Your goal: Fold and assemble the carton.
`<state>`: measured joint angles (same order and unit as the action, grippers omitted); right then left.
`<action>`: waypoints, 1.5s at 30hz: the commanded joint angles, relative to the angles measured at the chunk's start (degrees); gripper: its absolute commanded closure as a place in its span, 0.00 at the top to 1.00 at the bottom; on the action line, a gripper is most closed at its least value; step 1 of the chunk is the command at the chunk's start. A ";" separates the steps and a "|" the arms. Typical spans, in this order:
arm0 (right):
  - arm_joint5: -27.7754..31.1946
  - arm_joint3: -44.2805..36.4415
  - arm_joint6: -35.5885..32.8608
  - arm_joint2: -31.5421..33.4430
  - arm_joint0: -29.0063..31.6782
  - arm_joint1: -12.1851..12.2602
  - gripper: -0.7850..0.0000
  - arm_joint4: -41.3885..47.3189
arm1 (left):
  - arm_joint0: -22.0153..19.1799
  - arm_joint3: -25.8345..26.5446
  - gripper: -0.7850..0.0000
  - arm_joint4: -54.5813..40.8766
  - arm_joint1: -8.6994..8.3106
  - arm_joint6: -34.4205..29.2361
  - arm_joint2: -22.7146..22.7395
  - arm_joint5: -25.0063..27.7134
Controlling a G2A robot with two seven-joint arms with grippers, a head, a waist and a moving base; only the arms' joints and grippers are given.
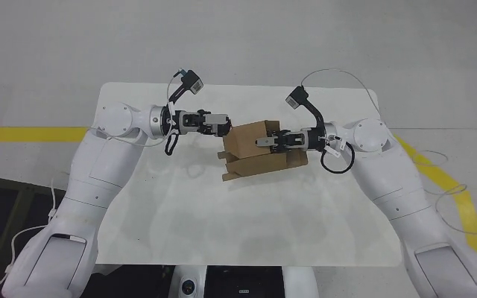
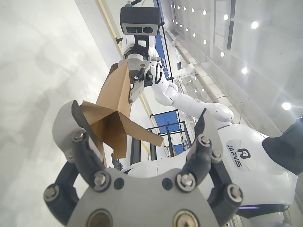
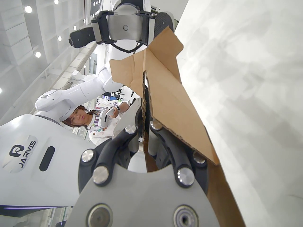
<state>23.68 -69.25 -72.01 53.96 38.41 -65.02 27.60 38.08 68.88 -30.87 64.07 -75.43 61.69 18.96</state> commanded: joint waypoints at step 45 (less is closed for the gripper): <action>0.02 2.56 4.53 2.73 -0.52 -0.82 0.00 -1.73 | 3.33 7.27 1.00 2.11 -0.49 2.48 1.42 0.47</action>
<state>23.82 -66.60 -68.23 56.55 37.75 -65.82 25.83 41.26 75.93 -28.82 63.59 -72.94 63.14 19.50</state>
